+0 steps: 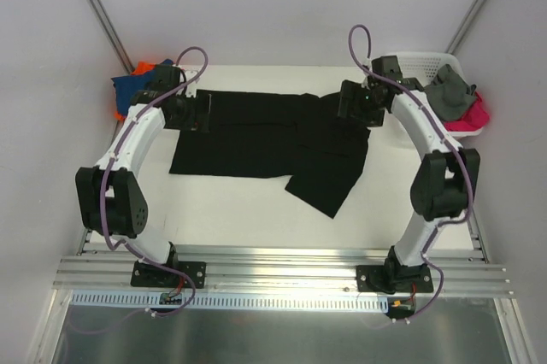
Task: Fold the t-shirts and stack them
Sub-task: Fold the tshirt
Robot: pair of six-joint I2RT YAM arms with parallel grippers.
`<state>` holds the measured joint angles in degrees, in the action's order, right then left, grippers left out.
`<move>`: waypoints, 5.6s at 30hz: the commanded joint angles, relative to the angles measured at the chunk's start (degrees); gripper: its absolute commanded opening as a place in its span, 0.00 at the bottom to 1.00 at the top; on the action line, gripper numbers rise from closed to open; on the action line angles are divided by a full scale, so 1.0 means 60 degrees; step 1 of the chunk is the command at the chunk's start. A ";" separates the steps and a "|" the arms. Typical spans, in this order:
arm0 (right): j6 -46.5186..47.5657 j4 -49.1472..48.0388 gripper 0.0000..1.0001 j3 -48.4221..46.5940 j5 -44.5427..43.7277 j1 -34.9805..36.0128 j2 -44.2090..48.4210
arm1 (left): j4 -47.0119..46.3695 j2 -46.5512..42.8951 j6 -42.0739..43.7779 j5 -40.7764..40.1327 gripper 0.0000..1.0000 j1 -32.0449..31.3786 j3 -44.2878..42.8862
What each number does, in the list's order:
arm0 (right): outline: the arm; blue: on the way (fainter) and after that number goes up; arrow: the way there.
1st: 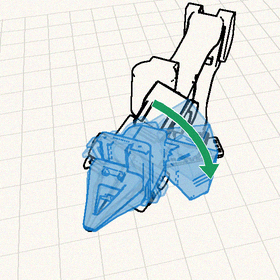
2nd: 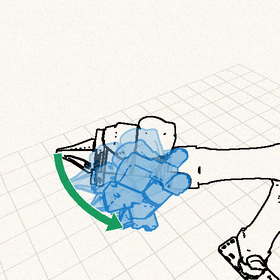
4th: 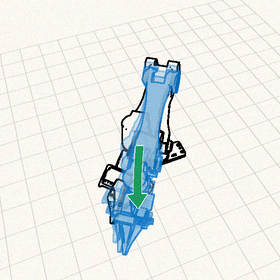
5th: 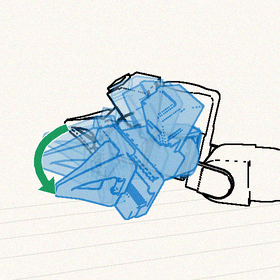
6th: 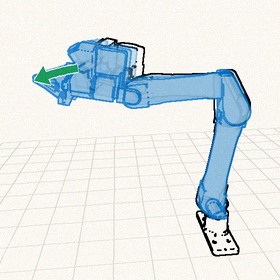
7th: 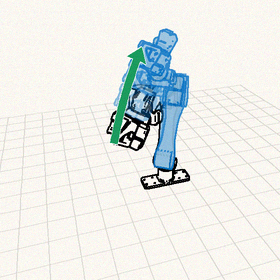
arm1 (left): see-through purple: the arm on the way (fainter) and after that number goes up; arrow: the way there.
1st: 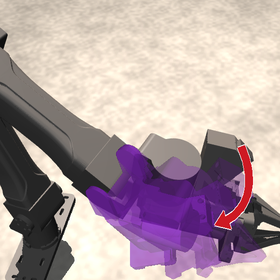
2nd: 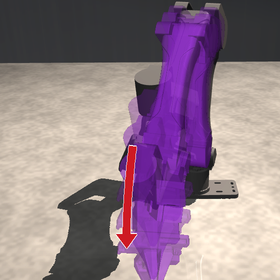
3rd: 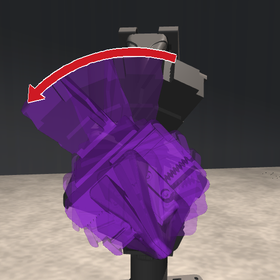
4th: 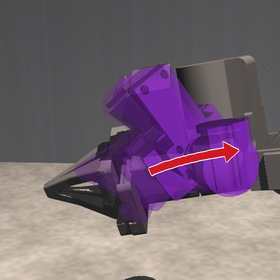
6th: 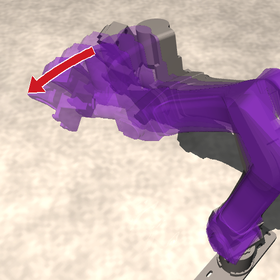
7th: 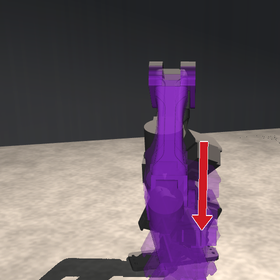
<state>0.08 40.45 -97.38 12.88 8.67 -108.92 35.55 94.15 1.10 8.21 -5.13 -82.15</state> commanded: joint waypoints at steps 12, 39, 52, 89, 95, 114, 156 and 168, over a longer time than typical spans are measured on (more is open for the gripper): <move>-0.1389 0.0540 0.65 0.7265 0.2115 0.1602 0.3857 | 0.1311 -0.0619 -0.0008 -0.0460 0.84 0.0619 0.2177; -0.1477 0.0026 0.36 0.6768 0.1984 0.2086 0.1528 | 0.1341 0.1198 -0.0506 0.0697 0.81 0.3125 0.1226; -0.1258 0.0275 0.02 0.6841 0.1676 0.2086 0.2332 | 0.1589 0.1549 -0.0755 0.1165 0.81 0.3257 0.1064; -0.1068 0.0071 0.03 0.6270 0.1412 0.2042 0.2363 | 0.1736 0.2824 -0.1385 0.2118 0.47 0.3930 0.1094; -0.0980 0.0129 0.01 0.6299 0.1325 0.2027 0.2538 | 0.1736 0.2854 -0.1429 0.2250 0.00 0.3930 0.1035; -0.0423 0.0115 0.00 0.6373 0.0973 0.0885 0.4149 | 0.1809 0.1301 -0.1400 0.2807 0.00 0.3887 0.1081; 0.0998 -0.0911 0.01 -0.1533 0.0094 0.0020 -0.0988 | 0.1678 0.4947 -0.0565 0.1972 0.00 0.2466 -0.5644; 0.1217 -0.0911 0.01 -0.3647 -0.0301 0.0679 -0.2954 | 0.1312 0.5812 -0.0477 0.1445 0.00 0.2188 -0.6611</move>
<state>5.72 35.59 -116.01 12.32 12.05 -125.91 44.80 128.33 -3.22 18.74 8.97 -119.22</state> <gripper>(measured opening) 0.037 0.009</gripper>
